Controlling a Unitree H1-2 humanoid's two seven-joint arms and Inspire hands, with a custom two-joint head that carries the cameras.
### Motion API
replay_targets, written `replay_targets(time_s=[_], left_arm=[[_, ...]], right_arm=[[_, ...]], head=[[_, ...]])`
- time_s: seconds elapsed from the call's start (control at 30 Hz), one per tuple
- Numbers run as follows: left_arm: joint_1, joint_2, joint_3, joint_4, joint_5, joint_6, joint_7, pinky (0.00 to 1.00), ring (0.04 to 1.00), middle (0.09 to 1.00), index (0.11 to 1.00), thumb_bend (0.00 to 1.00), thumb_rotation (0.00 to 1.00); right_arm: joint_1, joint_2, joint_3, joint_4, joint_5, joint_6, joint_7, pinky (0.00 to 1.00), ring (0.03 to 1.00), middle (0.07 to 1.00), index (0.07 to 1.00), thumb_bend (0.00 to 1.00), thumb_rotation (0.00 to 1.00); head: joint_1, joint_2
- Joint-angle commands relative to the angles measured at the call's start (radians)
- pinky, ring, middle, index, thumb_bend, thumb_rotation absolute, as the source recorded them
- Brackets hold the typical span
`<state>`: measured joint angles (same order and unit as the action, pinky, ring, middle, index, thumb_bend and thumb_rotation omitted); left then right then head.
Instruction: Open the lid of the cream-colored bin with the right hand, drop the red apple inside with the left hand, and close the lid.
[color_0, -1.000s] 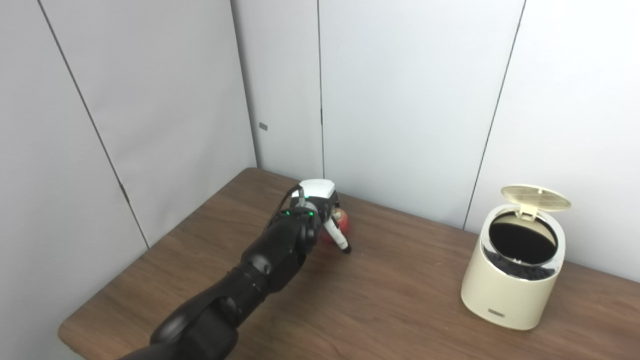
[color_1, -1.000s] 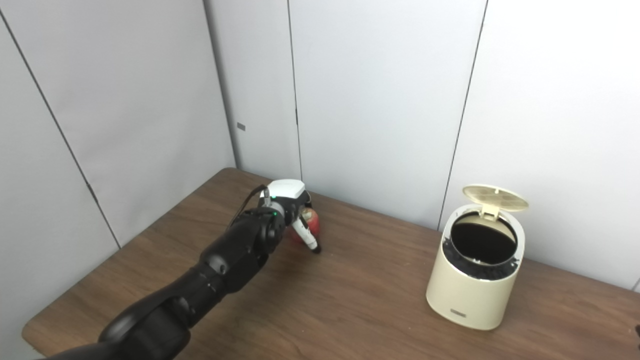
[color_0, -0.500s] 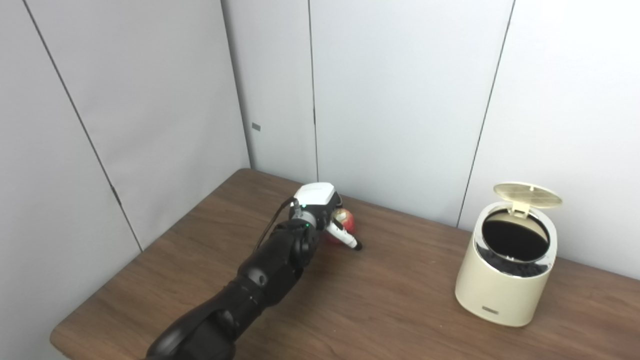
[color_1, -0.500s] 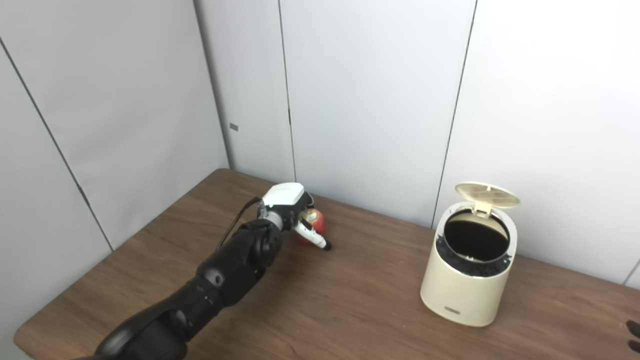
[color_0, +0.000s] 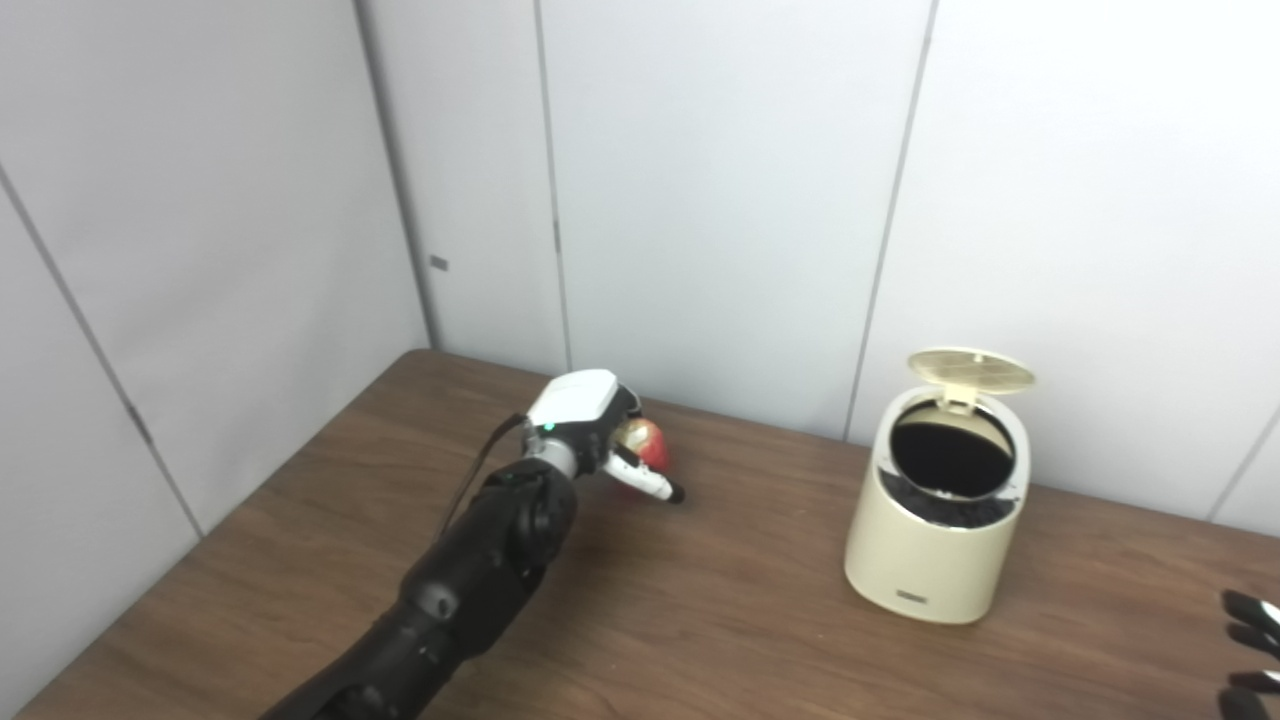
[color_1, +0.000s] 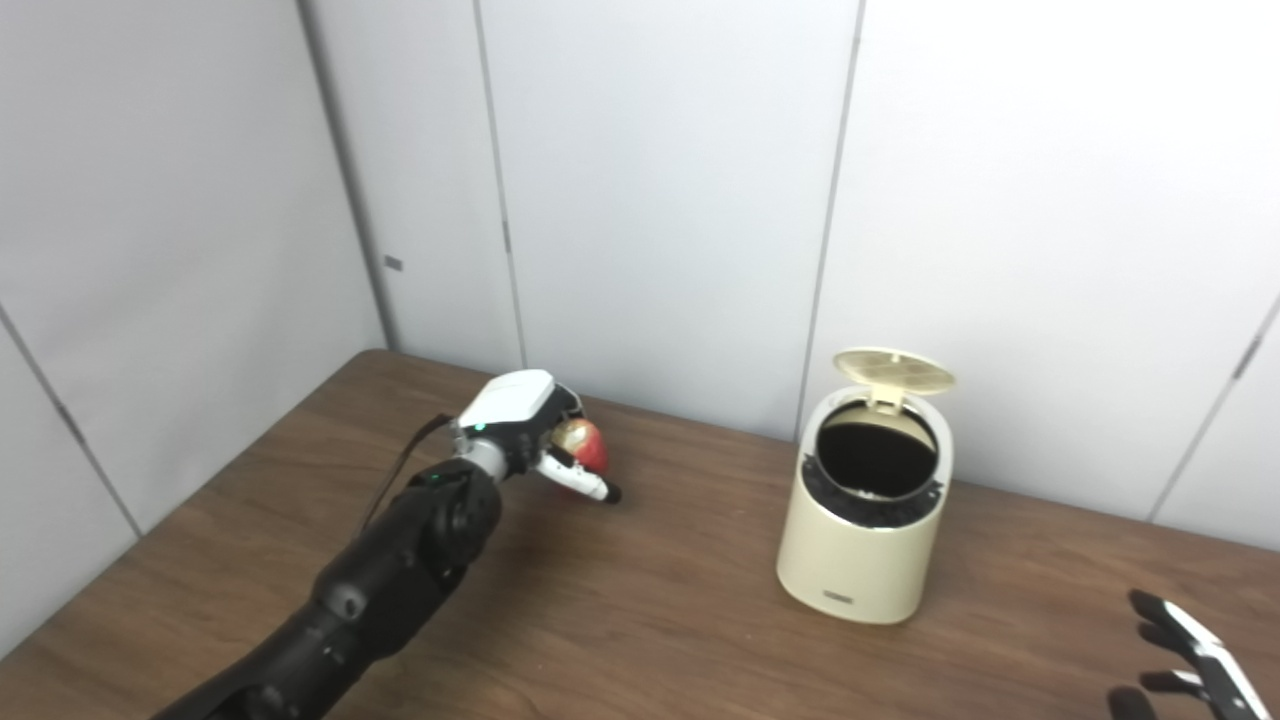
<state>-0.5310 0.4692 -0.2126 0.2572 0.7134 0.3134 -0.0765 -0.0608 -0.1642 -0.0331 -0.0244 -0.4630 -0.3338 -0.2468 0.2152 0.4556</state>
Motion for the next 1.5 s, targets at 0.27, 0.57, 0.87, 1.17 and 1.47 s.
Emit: replay_targets(time_s=[0.27, 0.57, 0.87, 1.17, 1.47], left_arm=[[0.117, 0.033, 0.158, -0.386, -0.113, -0.216, 0.093, 0.34, 0.428, 0.492, 0.495, 0.49, 0.00], [0.121, 0.023, 0.202, -0.431, -0.136, -0.433, 0.147, 0.34, 0.432, 0.497, 0.487, 0.48, 0.00], [0.116, -0.063, 0.180, -0.449, -0.146, -0.495, 0.131, 0.32, 0.430, 0.519, 0.507, 0.47, 0.00], [0.119, -0.193, 0.133, -0.434, -0.136, -0.499, 0.133, 0.33, 0.441, 0.514, 0.495, 0.47, 0.00], [0.096, -0.292, 0.111, -0.394, -0.132, -0.489, 0.142, 0.33, 0.434, 0.506, 0.507, 0.47, 0.00]], right_arm=[[-0.016, 0.099, 0.042, -0.031, -0.086, 0.043, -0.042, 0.64, 0.748, 0.780, 0.757, 0.19, 0.09], [-0.043, 0.148, 0.067, 0.040, -0.121, 0.061, -0.106, 0.69, 0.781, 0.805, 0.792, 0.22, 0.46], [-0.052, 0.157, 0.077, 0.039, -0.105, 0.106, -0.098, 0.70, 0.797, 0.812, 0.800, 0.23, 0.46], [-0.055, 0.148, 0.075, 0.056, -0.096, 0.105, -0.105, 0.70, 0.795, 0.810, 0.796, 0.23, 0.45], [-0.057, 0.136, 0.072, 0.082, -0.082, 0.089, -0.117, 0.70, 0.796, 0.809, 0.799, 0.24, 0.45]], head=[[-0.343, 0.026], [-0.462, 0.039], [-0.467, 0.048], [-0.453, 0.039], [-0.440, 0.031]])
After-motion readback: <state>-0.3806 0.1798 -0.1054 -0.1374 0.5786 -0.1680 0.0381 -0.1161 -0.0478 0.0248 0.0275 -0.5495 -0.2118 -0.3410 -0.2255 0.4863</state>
